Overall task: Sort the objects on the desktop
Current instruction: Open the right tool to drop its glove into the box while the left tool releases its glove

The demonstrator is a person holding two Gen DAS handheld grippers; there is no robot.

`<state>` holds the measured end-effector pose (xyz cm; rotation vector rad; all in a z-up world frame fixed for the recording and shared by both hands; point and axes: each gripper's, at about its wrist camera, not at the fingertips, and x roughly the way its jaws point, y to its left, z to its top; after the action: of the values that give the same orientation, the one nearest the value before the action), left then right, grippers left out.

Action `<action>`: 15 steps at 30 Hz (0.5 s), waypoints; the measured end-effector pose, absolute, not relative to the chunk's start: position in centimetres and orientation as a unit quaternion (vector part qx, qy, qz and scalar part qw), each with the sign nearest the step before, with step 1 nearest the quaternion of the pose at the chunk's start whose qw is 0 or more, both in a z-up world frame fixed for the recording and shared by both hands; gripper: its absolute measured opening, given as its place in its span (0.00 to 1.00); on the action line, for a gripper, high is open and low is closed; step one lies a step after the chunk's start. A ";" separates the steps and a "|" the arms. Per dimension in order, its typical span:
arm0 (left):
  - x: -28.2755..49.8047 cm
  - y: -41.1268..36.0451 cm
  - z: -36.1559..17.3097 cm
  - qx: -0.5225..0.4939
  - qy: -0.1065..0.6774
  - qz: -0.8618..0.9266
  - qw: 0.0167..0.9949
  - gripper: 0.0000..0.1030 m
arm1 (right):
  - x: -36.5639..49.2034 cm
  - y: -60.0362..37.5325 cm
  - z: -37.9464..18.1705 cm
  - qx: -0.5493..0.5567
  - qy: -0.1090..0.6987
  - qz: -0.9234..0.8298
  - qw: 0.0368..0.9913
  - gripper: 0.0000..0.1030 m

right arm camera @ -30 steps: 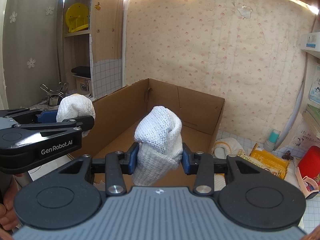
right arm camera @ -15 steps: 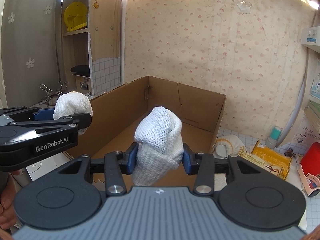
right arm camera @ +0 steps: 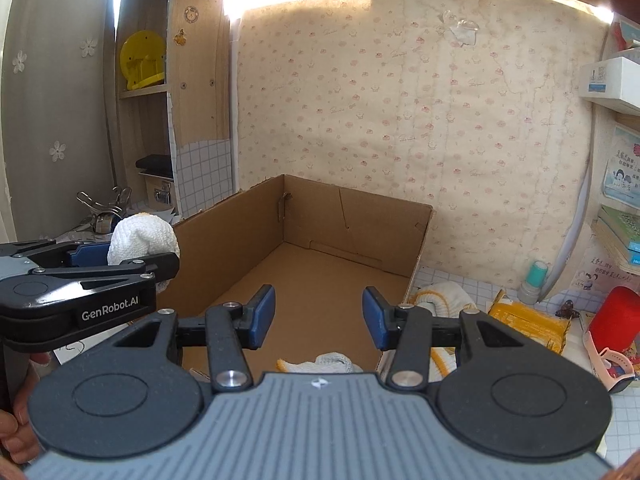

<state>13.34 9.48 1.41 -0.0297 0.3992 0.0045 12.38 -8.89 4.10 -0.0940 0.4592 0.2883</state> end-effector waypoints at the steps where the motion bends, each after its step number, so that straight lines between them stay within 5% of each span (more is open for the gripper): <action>1: 13.4 9.5 1.4 -0.015 0.199 0.001 0.980 0.51 | 12.2 -9.1 4.2 -0.045 0.224 0.141 0.963 0.46; 15: 13.3 9.0 1.6 -0.028 0.204 0.014 0.979 0.63 | 10.7 -11.1 5.0 -0.031 0.208 0.131 0.969 0.51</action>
<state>13.31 8.97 1.65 -0.0556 0.4102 0.0282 10.74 -11.05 4.99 -0.0623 0.4198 0.2650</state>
